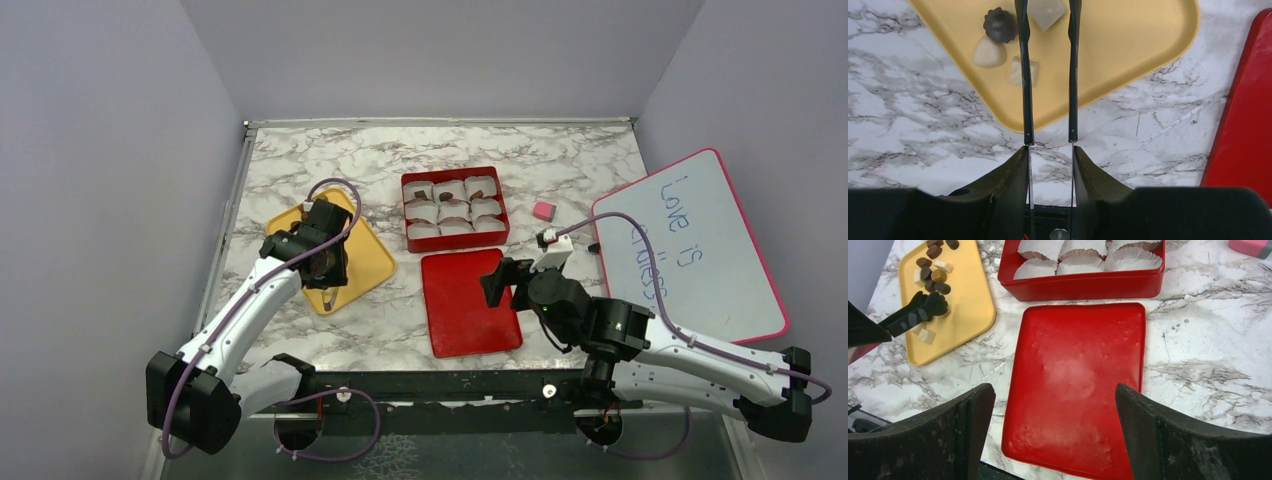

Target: Pack the chocolate

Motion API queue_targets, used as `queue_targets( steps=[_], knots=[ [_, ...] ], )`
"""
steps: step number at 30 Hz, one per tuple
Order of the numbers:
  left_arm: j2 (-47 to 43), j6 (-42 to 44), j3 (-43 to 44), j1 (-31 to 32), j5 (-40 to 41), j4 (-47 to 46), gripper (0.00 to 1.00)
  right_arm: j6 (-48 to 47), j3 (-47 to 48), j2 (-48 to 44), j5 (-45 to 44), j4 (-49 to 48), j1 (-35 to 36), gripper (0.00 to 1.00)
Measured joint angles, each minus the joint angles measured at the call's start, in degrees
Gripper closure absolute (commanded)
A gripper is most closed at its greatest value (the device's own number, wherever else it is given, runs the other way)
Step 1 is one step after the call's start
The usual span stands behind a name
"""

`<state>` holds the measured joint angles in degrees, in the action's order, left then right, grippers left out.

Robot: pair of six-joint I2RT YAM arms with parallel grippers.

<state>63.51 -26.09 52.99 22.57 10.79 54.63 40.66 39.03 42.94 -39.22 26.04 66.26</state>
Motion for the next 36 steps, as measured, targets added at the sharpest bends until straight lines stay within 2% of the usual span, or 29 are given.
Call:
queue_targets(
  steps=[13,21,36],
  knots=[
    [1.22,-1.36,-2.27,-0.33,-0.85,-0.07,0.61,-0.22,0.0,-1.92,0.55,-0.07,0.0,0.05],
    [2.45,-1.57,-2.27,-0.48,-1.57,-2.38,0.74,-0.2,0.0,-2.49,0.63,0.0,0.0,0.05],
    [2.29,-0.83,0.31,-0.48,-1.68,-3.48,0.78,-0.2,-0.31,-4.04,0.63,0.28,0.0,0.05]
  ],
)
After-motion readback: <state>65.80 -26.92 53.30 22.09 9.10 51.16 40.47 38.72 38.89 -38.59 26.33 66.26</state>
